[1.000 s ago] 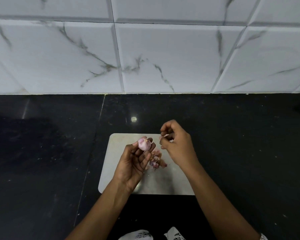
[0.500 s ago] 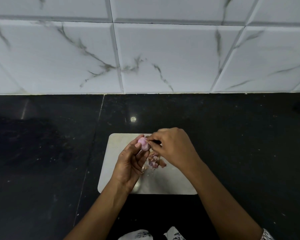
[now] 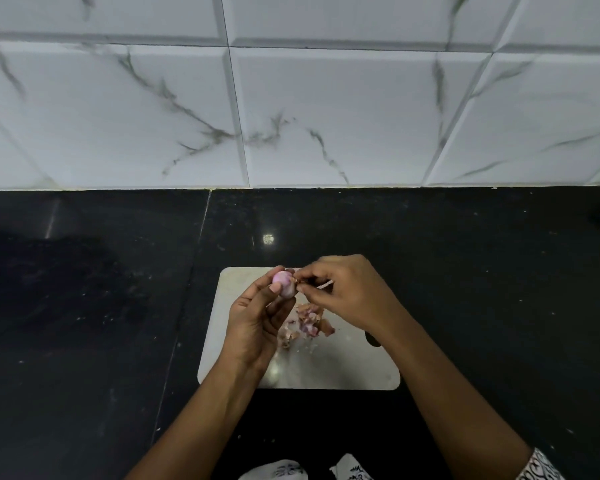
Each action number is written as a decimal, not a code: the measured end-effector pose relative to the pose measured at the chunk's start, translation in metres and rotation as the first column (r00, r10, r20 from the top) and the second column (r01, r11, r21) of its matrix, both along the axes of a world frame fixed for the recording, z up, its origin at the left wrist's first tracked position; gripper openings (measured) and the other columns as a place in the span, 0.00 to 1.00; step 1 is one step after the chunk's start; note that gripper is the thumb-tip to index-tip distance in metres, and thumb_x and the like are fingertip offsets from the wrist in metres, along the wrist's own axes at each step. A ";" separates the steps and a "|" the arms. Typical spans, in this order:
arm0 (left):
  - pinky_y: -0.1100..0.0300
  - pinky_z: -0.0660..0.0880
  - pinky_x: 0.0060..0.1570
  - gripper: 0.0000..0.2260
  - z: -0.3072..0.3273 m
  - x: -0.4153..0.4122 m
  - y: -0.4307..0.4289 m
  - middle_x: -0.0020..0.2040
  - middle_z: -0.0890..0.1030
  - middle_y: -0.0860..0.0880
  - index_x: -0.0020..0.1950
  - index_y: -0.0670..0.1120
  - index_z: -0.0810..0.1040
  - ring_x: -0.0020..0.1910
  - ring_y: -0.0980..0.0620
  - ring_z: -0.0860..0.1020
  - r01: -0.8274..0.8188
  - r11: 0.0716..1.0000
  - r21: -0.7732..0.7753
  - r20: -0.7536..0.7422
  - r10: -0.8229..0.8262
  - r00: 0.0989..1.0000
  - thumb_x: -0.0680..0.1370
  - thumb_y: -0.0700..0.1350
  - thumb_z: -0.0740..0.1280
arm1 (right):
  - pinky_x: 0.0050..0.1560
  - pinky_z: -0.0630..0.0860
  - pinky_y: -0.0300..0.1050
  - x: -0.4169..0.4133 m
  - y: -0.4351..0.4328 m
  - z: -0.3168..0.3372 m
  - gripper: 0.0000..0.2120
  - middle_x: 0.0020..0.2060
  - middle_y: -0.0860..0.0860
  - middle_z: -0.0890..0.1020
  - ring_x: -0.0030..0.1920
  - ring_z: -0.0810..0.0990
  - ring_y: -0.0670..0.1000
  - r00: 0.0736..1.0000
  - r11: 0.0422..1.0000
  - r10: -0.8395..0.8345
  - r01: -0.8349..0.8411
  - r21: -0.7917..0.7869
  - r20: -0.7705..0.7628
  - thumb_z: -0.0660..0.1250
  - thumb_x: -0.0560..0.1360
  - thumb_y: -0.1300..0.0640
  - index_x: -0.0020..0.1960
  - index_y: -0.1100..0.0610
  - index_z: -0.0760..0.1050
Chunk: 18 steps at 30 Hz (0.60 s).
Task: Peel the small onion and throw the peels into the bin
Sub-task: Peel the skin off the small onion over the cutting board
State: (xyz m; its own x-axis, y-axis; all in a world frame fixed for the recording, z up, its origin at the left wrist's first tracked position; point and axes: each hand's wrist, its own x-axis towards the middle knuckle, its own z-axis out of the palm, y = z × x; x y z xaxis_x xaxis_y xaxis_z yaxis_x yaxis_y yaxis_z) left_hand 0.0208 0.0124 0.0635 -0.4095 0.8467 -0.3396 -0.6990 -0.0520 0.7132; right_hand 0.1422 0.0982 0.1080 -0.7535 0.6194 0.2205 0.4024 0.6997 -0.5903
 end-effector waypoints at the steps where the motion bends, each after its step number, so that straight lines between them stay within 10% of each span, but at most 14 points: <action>1: 0.64 0.80 0.45 0.13 0.000 0.000 0.000 0.44 0.86 0.47 0.50 0.43 0.81 0.43 0.54 0.84 0.011 1.000 -0.009 -0.009 -0.012 1.000 0.67 0.42 0.68 | 0.43 0.80 0.44 0.000 0.001 0.000 0.09 0.42 0.53 0.84 0.39 0.81 0.48 0.999 0.998 0.013 -0.016 0.068 0.042 0.69 0.73 0.57 0.52 0.58 0.81; 10: 0.65 0.80 0.41 0.15 0.004 -0.003 0.002 0.45 0.86 0.45 0.52 0.40 0.81 0.43 0.52 0.84 0.052 0.997 -0.057 -0.094 -0.057 0.994 0.67 0.42 0.69 | 0.25 0.63 0.37 -0.011 0.010 0.003 0.07 0.28 0.52 0.78 0.22 0.72 0.48 0.977 0.896 0.092 -0.166 0.412 0.195 0.75 0.67 0.58 0.38 0.59 0.78; 18: 0.64 0.80 0.41 0.14 0.001 0.002 0.000 0.42 0.86 0.46 0.52 0.40 0.80 0.41 0.53 0.84 0.009 1.000 -0.018 -0.026 -0.010 1.000 0.67 0.40 0.67 | 0.42 0.79 0.41 -0.004 0.017 0.004 0.04 0.39 0.53 0.83 0.38 0.80 0.47 0.998 0.998 0.064 -0.065 0.012 0.027 0.71 0.71 0.60 0.45 0.59 0.81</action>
State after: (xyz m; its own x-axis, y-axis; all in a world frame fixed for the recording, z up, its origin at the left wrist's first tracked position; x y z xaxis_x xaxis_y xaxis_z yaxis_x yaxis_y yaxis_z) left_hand 0.0233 0.0124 0.0641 -0.4106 0.8443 -0.3443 -0.6805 -0.0324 0.7321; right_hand 0.1377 0.1148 0.1118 -0.7975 0.5664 0.2078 0.3714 0.7324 -0.5707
